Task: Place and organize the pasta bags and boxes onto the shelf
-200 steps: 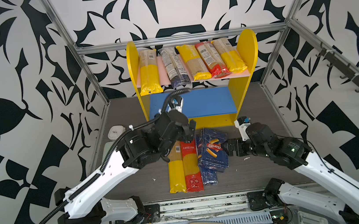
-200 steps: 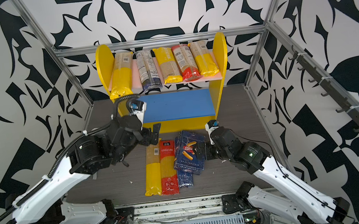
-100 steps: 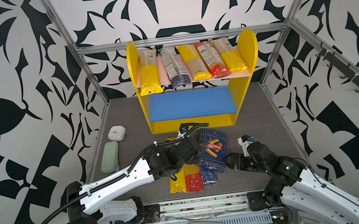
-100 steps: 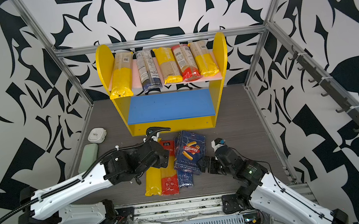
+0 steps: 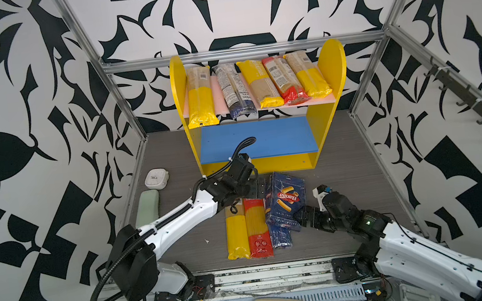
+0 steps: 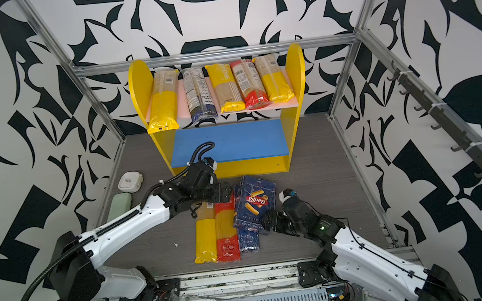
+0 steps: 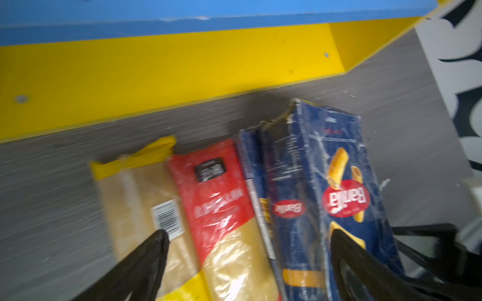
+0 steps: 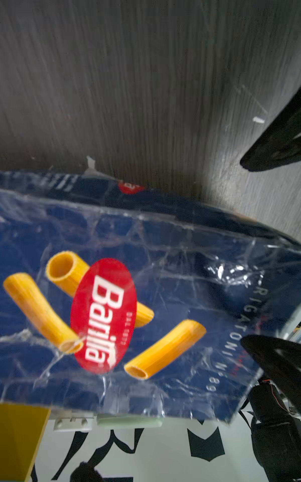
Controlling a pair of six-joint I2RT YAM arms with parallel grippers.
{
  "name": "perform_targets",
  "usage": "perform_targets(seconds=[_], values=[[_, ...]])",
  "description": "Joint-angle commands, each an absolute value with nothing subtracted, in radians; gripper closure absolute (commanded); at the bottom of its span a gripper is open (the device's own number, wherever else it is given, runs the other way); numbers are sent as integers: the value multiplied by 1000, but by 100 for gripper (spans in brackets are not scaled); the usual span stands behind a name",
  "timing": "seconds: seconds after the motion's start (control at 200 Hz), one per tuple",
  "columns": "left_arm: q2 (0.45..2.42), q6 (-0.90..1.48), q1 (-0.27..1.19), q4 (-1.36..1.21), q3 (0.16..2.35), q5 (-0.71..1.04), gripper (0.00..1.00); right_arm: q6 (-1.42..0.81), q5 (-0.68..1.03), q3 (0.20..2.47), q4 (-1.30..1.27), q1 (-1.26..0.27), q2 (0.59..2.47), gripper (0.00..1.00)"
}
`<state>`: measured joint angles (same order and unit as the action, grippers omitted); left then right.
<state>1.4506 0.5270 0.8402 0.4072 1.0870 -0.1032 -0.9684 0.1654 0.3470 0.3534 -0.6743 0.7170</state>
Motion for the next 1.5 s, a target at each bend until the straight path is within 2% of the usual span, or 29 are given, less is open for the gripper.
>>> perform_targets(seconds=[0.0,0.235,0.65,0.84,0.895,1.16,1.29,1.495], values=[[1487,515,842,345,1116,-4,1,-1007,227,314,226,-639,705,0],[1524,562,841,271,1074,72,1,-1076,421,190,-19,-494,743,0],[1595,591,841,261,1052,116,1,-1055,480,199,-175,-463,951,0],[1618,616,841,241,1010,127,14,-1046,499,199,-263,-460,1045,0],[1621,625,841,235,997,124,23,-1043,506,199,-293,-460,1078,0],[1658,645,840,239,980,114,46,-1048,543,199,-417,-455,1189,0],[1661,650,841,240,976,99,54,-1040,546,214,-380,-455,1150,2],[1674,647,839,257,977,68,65,-1010,517,232,-221,-454,965,10]])
